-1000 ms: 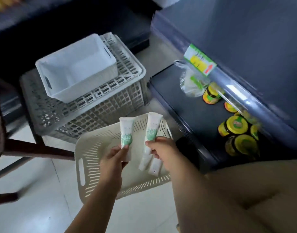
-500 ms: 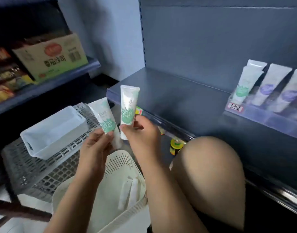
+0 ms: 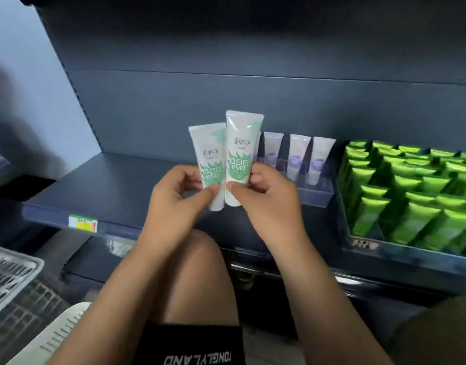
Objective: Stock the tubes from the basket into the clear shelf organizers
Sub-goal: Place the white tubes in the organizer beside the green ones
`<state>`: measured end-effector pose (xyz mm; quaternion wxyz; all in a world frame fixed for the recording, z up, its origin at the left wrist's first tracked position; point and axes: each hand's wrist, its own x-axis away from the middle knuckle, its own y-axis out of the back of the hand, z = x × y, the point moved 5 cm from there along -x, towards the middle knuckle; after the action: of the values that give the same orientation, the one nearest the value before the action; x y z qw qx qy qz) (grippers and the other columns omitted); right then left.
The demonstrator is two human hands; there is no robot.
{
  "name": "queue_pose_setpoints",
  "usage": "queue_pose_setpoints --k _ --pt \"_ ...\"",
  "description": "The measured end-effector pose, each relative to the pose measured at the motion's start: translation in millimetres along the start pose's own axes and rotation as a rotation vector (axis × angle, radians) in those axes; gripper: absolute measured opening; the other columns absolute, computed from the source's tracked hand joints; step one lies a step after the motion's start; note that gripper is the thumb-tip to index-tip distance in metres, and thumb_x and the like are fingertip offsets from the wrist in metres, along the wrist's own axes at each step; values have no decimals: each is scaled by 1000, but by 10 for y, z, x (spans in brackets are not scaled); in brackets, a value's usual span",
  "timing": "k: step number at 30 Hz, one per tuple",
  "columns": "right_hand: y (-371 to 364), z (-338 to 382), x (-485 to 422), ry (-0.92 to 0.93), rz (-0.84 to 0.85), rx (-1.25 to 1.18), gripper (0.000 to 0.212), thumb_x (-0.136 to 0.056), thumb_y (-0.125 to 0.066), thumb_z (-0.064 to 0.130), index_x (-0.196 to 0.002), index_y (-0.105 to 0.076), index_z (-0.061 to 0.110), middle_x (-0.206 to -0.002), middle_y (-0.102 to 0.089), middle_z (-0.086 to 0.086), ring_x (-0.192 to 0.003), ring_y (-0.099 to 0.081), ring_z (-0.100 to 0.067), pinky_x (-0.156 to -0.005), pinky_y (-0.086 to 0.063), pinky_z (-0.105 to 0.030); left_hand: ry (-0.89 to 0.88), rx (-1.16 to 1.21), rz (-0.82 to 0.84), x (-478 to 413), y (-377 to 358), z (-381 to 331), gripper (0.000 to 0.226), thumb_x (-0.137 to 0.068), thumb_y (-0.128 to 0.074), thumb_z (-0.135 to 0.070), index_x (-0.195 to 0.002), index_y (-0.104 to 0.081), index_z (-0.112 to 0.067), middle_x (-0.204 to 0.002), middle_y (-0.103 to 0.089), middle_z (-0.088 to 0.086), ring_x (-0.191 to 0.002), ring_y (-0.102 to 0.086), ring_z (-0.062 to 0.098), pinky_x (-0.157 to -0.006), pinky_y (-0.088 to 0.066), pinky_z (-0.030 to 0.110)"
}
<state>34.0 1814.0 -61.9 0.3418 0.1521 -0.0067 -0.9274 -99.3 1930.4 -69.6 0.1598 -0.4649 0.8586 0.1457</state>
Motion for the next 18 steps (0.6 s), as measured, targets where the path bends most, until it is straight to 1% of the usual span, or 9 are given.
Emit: queue_pose_setpoints --k 3,5,8,10,11,13,15,17,18 --pt "417 -66 -63 -10 -119 91 26 -80 -78 17 -102 -75 30 -97 -76 15 -86 -71 1 -78 -59 -25 -1 88 98 -141 -483 33 35 -82 -75 -11 -114 -67 -21 -105 -75 4 -94 -68 24 -93 -55 58" --pt "649 -111 -119 -11 -193 150 20 -79 -77 18 -96 -74 29 -91 -75 15 -83 -69 2 -75 -58 -24 8 128 142 -239 -728 102 36 -82 -73 -9 -115 -66 -22 -104 -75 2 -94 -67 20 -95 -55 58" --pt "874 -192 -232 -36 -276 213 17 -79 -77 17 -90 -69 27 -82 -72 19 -79 -67 4 -74 -57 -24 27 150 145 -426 -933 212 32 -84 -73 -1 -111 -63 -16 -103 -75 3 -92 -68 17 -92 -58 44" --pt "941 -227 -302 -33 -298 248 25 -79 -77 16 -89 -63 34 -80 -67 23 -80 -67 4 -73 -55 -23 48 141 107 -570 -977 260 31 -86 -72 5 -108 -61 -13 -102 -75 3 -88 -69 10 -79 -57 28" --pt "950 -261 -346 -33 -301 258 28 -79 -77 16 -90 -61 36 -80 -66 24 -81 -67 3 -74 -55 -23 55 124 87 -647 -990 294 30 -87 -71 6 -106 -60 -15 -101 -74 1 -85 -69 6 -73 -55 24" --pt "929 -352 -443 -44 -301 254 30 -79 -78 18 -98 -62 35 -85 -68 21 -83 -67 1 -75 -55 -23 43 61 57 -788 -994 377 30 -87 -73 2 -101 -60 -21 -97 -73 -5 -85 -67 4 -67 -51 25" --pt "870 -446 -557 -46 -305 257 30 -78 -79 19 -102 -65 32 -90 -72 17 -84 -69 -1 -79 -57 -27 43 -19 55 -904 -1011 505 29 -86 -74 -2 -100 -62 -24 -93 -71 -10 -88 -67 9 -66 -49 29" --pt "796 -529 -694 -44 -314 252 28 -79 -78 18 -103 -68 27 -91 -73 15 -85 -70 -3 -80 -59 -31 48 -82 57 -1004 -1034 625 28 -85 -75 -3 -104 -64 -21 -95 -72 -10 -91 -68 14 -70 -53 35" --pt "761 -562 -760 -43 -312 250 26 -80 -78 17 -102 -68 26 -89 -71 15 -85 -69 -2 -78 -59 -28 41 -115 61 -1053 -1044 681 29 -84 -75 -4 -105 -64 -19 -96 -73 -8 -92 -68 15 -76 -56 38"
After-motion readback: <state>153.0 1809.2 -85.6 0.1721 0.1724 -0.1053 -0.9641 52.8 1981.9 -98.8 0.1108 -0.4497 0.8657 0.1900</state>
